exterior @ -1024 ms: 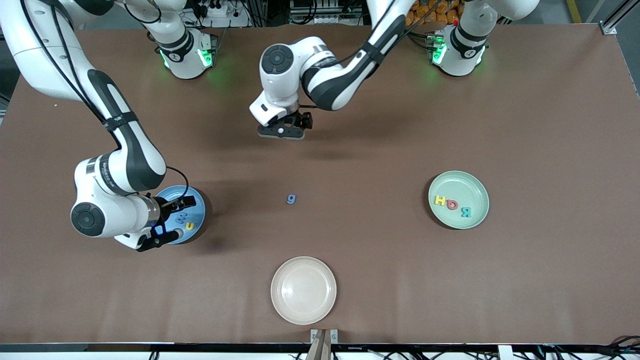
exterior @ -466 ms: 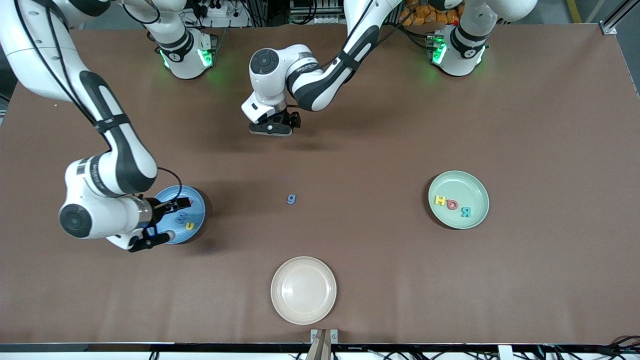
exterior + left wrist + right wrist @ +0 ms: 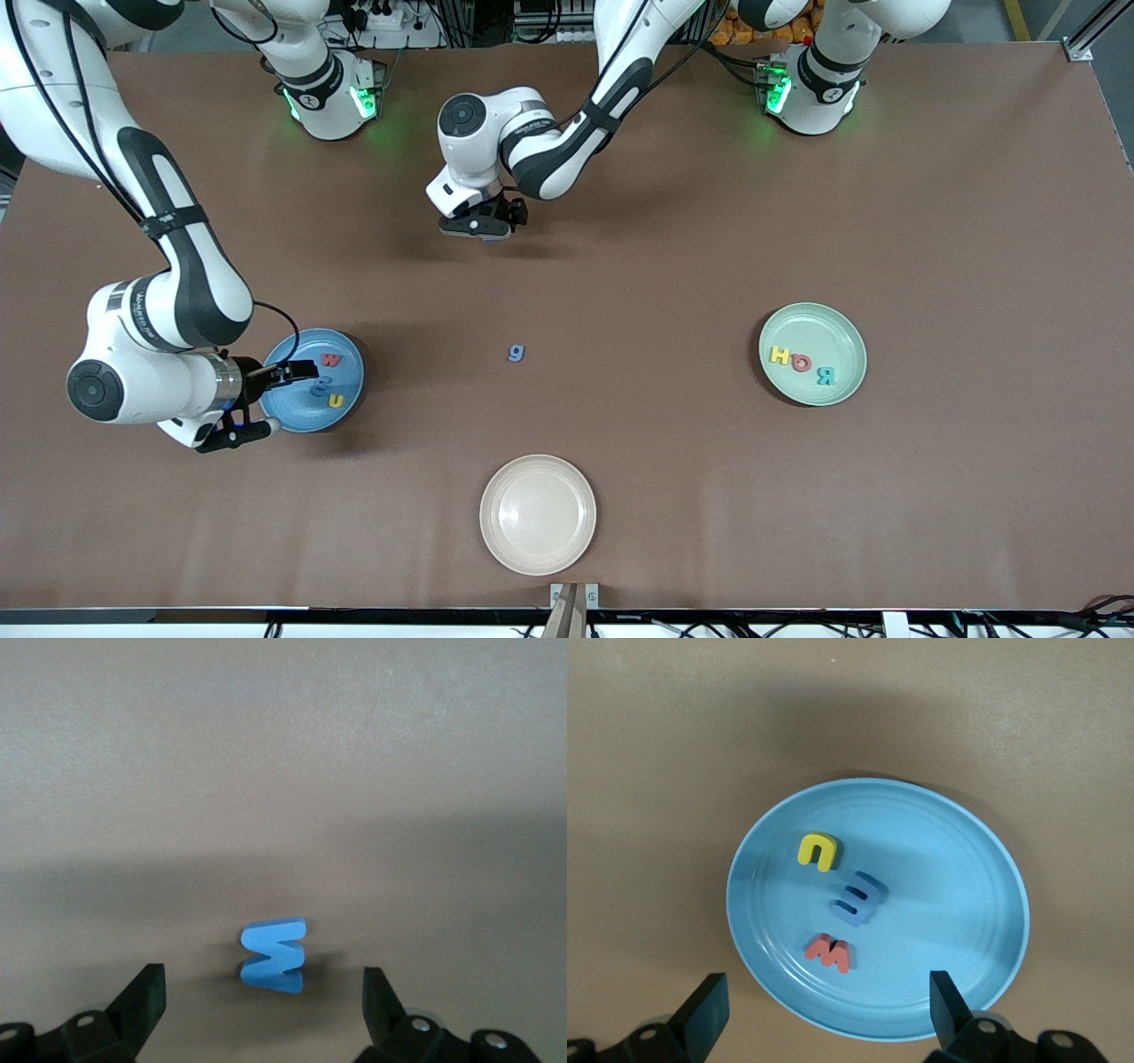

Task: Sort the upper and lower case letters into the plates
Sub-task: 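Release the n on the blue plate while the left gripper grasps the W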

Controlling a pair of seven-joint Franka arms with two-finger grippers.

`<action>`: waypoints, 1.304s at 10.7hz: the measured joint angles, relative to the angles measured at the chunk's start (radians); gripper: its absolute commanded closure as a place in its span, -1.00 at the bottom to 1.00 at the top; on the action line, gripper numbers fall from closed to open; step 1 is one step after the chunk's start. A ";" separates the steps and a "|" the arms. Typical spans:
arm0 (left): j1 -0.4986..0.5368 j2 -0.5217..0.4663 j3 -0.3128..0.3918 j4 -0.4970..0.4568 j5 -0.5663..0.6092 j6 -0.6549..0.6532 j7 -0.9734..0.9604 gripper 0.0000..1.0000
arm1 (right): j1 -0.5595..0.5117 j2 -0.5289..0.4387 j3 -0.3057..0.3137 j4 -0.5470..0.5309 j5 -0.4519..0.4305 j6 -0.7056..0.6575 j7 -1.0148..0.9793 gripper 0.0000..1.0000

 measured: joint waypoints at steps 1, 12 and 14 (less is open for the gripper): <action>-0.002 0.007 0.000 0.003 0.000 0.003 0.000 -0.87 | 0.004 0.000 0.000 0.000 0.000 0.001 0.000 -1.00; -0.021 0.036 0.022 0.011 0.000 0.014 0.000 -0.11 | 0.005 0.008 -0.002 -0.003 0.000 0.005 0.000 -1.00; -0.025 0.036 0.027 0.012 0.000 0.014 -0.001 0.72 | 0.005 0.009 -0.002 -0.003 0.000 0.006 0.000 -1.00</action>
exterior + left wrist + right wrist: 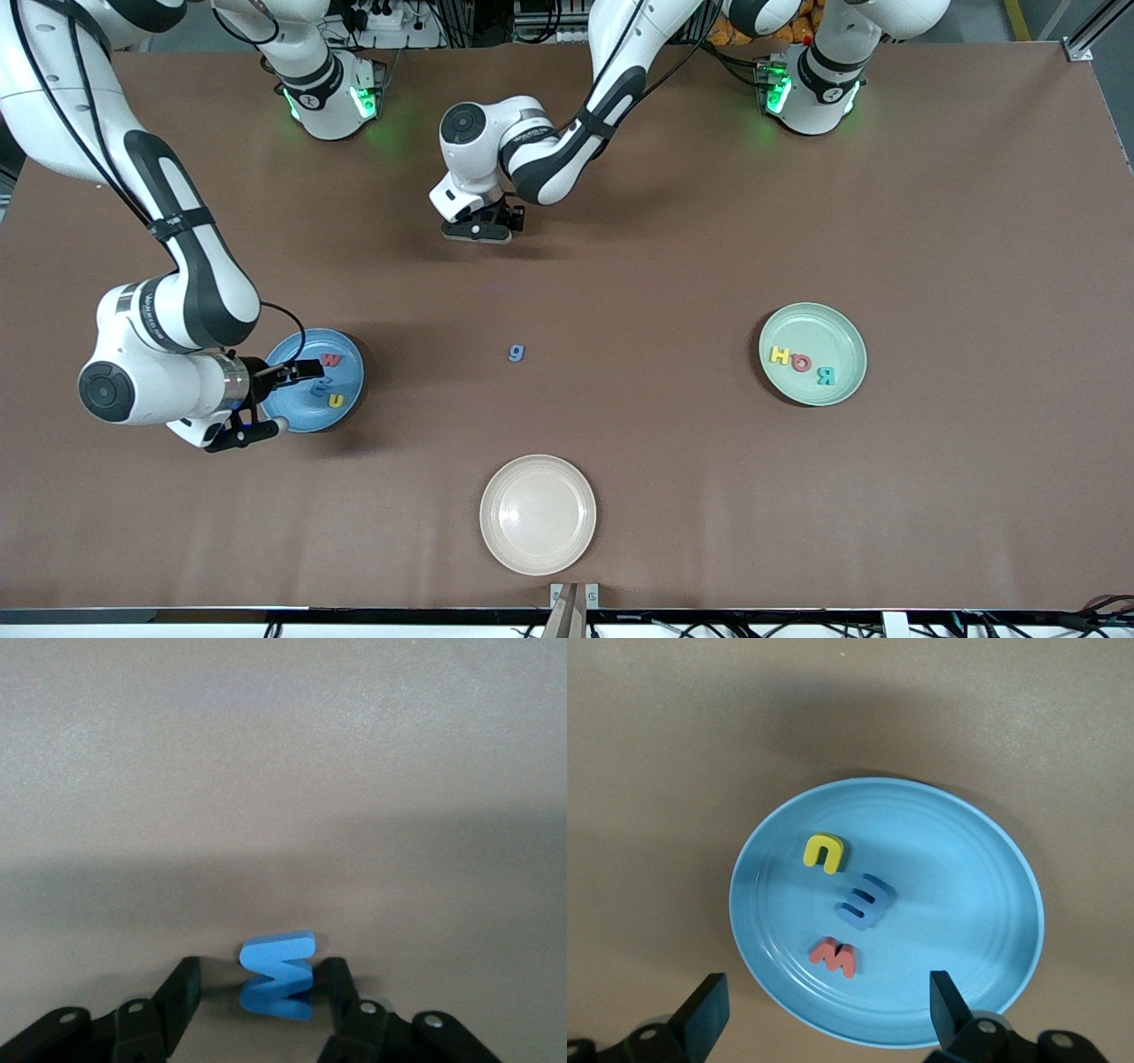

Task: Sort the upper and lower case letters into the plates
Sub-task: 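Release the n on the blue plate while the left gripper grasps the W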

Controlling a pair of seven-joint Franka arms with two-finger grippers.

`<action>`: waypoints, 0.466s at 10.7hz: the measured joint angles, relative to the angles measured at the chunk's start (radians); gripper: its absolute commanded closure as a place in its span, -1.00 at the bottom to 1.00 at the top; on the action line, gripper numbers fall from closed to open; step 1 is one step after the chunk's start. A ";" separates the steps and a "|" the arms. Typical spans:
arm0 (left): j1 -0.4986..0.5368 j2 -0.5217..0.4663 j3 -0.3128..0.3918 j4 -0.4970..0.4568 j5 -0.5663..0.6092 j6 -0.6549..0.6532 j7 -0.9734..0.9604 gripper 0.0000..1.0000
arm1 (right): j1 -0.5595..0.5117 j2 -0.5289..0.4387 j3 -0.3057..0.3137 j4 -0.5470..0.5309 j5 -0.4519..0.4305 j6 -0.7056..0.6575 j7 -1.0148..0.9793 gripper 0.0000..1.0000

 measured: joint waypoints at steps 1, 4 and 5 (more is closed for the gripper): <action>0.000 0.000 0.001 0.006 0.000 0.000 0.000 1.00 | 0.000 0.000 0.000 0.000 0.000 0.000 0.000 -1.00; -0.001 -0.001 0.015 0.012 0.000 0.001 -0.005 1.00 | 0.009 0.000 0.001 0.000 -0.001 0.002 0.009 -1.00; -0.002 -0.011 0.031 0.016 0.000 -0.010 -0.005 1.00 | 0.016 0.000 0.002 0.000 -0.001 0.003 0.015 -1.00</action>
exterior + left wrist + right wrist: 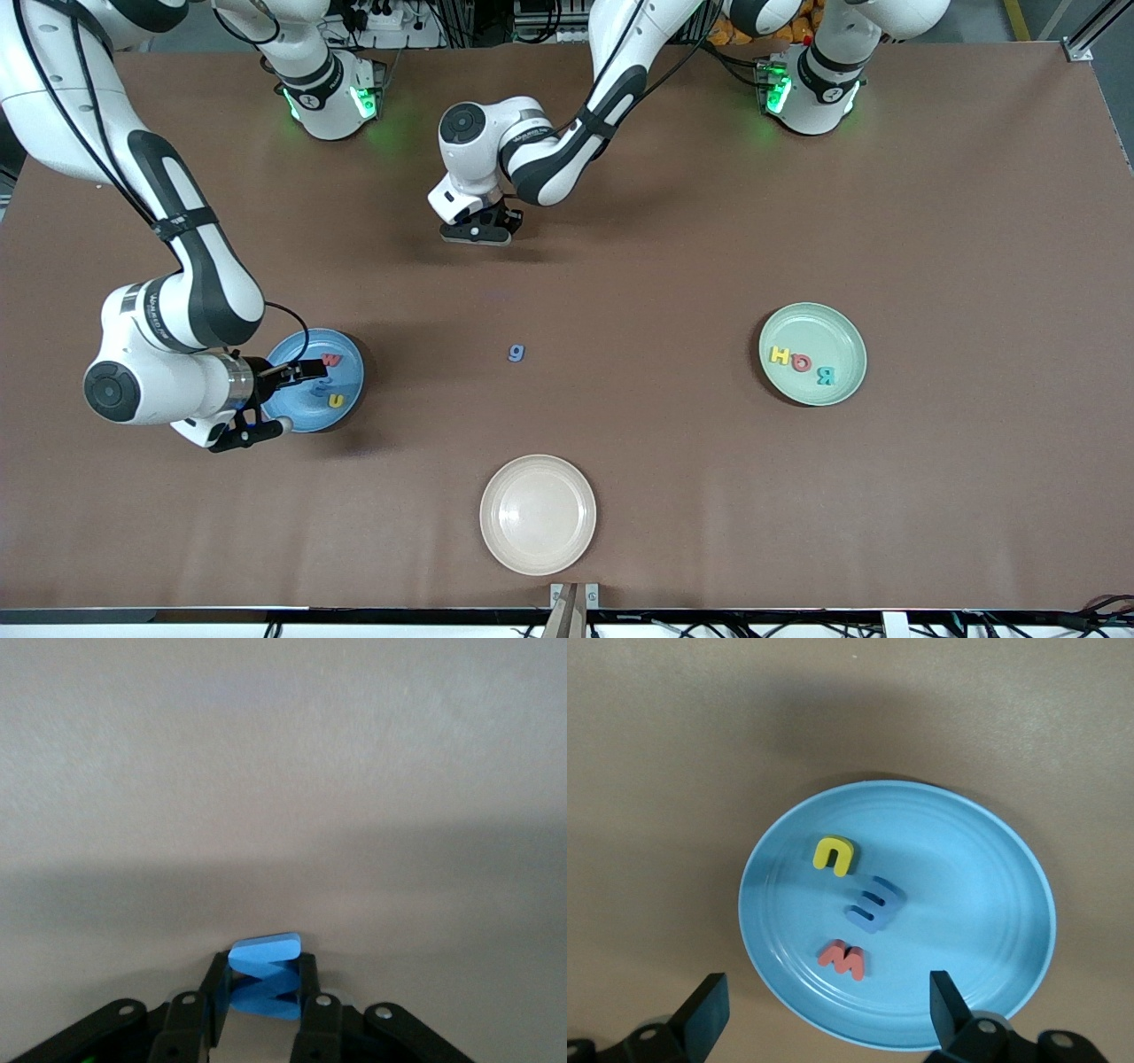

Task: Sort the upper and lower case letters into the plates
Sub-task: 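Release the n on the blue plate while the left gripper grasps the W, then carry the blue W to the green plate while the right gripper descends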

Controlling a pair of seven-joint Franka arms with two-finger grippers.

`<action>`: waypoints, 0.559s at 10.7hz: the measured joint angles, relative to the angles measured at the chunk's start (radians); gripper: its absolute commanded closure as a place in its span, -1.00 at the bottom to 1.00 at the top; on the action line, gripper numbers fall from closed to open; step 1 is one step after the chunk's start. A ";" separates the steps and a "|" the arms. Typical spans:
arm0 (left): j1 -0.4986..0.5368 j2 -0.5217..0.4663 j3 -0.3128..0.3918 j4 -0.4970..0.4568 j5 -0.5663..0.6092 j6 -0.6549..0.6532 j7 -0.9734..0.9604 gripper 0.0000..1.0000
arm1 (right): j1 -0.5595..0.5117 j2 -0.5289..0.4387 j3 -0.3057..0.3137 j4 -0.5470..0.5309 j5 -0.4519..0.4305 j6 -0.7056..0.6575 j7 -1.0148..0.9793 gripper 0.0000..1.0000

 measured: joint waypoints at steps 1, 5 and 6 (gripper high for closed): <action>0.002 -0.029 0.032 0.004 0.000 -0.045 0.000 1.00 | 0.009 0.000 0.000 0.000 0.000 0.004 0.008 -1.00; 0.215 -0.245 0.092 0.004 -0.003 -0.258 0.221 1.00 | 0.110 -0.005 0.006 0.007 -0.007 0.008 0.190 -1.00; 0.302 -0.284 0.089 -0.009 -0.007 -0.279 0.302 1.00 | 0.145 -0.007 0.010 0.009 -0.007 0.009 0.273 -1.00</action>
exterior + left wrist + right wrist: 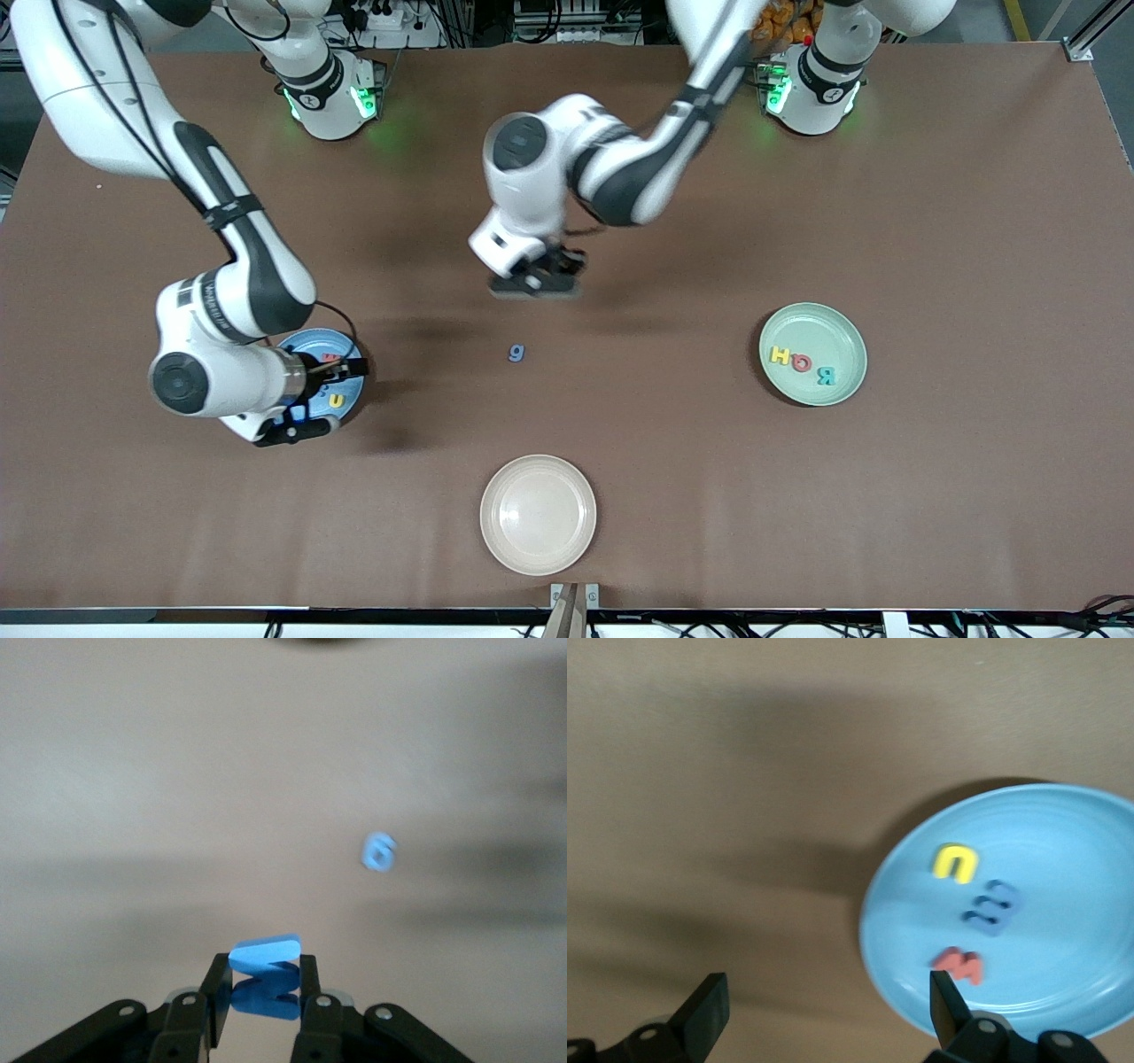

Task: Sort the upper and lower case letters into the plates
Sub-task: 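Carry the blue W to the green plate while the right gripper descends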

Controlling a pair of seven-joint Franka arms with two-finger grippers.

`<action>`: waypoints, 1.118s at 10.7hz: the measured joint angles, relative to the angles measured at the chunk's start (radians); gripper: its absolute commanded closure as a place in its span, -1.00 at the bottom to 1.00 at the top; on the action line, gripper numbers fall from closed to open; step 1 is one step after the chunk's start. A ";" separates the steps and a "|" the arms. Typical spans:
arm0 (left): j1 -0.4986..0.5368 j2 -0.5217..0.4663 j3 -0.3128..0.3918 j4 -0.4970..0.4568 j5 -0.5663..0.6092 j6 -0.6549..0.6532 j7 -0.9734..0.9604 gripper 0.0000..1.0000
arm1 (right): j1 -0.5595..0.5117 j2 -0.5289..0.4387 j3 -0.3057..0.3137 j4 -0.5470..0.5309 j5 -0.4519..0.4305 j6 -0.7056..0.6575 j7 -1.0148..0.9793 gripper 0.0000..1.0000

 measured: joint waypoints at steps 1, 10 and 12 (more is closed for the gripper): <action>0.073 -0.026 -0.002 -0.016 -0.002 -0.032 0.086 1.00 | 0.041 -0.001 0.003 0.001 0.000 0.001 0.089 -1.00; 0.589 -0.020 -0.009 -0.214 -0.005 -0.060 0.724 0.63 | 0.340 0.055 -0.001 0.002 -0.001 0.191 0.590 -1.00; 0.590 0.002 -0.014 -0.253 -0.005 -0.045 0.724 0.14 | 0.368 0.072 -0.012 0.002 -0.003 0.243 0.666 -1.00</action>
